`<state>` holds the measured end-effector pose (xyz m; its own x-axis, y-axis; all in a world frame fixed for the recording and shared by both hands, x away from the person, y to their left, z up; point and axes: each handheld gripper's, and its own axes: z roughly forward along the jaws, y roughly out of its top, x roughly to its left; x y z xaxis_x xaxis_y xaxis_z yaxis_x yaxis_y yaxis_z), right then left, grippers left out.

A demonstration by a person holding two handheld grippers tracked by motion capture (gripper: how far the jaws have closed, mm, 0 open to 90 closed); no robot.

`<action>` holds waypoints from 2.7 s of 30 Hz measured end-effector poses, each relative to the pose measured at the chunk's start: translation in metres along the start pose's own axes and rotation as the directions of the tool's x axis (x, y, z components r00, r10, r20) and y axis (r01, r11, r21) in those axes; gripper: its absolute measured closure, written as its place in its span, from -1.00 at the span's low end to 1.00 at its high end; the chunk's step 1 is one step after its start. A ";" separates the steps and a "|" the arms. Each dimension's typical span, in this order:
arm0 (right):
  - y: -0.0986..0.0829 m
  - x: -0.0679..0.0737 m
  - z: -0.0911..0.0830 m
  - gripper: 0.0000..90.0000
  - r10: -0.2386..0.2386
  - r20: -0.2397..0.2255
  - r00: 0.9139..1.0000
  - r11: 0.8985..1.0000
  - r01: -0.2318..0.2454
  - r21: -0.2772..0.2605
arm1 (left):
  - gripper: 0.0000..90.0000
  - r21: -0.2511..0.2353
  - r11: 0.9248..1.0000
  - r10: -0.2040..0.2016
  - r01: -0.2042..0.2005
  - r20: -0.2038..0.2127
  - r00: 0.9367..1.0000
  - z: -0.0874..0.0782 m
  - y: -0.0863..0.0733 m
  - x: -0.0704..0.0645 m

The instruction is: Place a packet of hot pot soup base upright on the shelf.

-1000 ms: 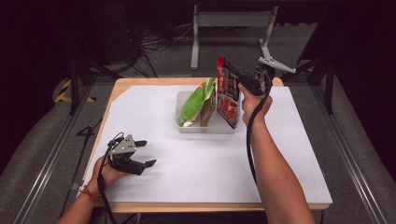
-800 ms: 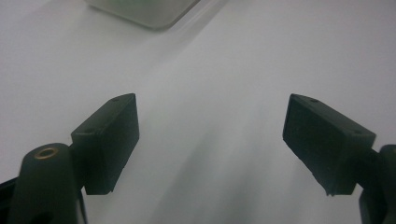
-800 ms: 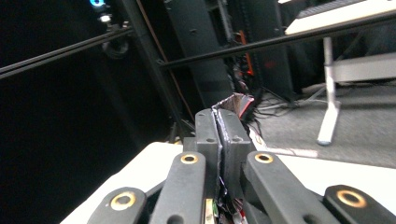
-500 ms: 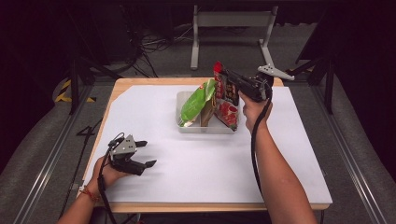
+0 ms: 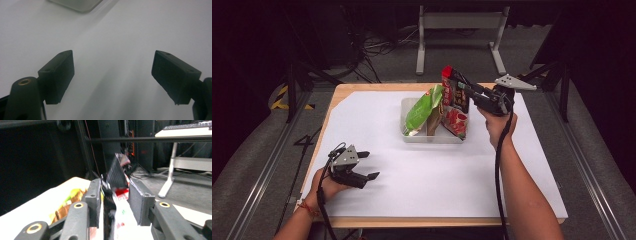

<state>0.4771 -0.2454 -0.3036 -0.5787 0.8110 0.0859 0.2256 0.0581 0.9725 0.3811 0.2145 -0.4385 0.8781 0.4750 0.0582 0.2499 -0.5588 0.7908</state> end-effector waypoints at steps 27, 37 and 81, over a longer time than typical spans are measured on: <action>-0.055 0.010 -0.024 1.00 -0.146 -0.064 0.987 0.965 0.156 0.211 | -0.57 0.012 1.000 0.000 0.000 0.003 1.000 0.002 0.000 0.000; -0.080 0.022 -0.020 1.00 -0.200 -0.087 0.976 0.919 0.218 0.328 | -0.58 0.016 1.000 0.004 -0.004 -0.002 1.000 0.002 0.000 -0.001; -0.097 0.021 0.003 0.99 -0.172 -0.042 0.984 0.916 0.175 0.362 | -0.57 0.014 1.000 0.000 0.000 0.000 1.000 0.002 -0.001 0.002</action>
<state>0.4459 -0.2325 -0.3965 -0.6416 0.7635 -0.0735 0.3887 0.4062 0.8270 0.3833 0.2144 -0.4405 0.8781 0.4749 0.0587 0.2553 -0.5687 0.7819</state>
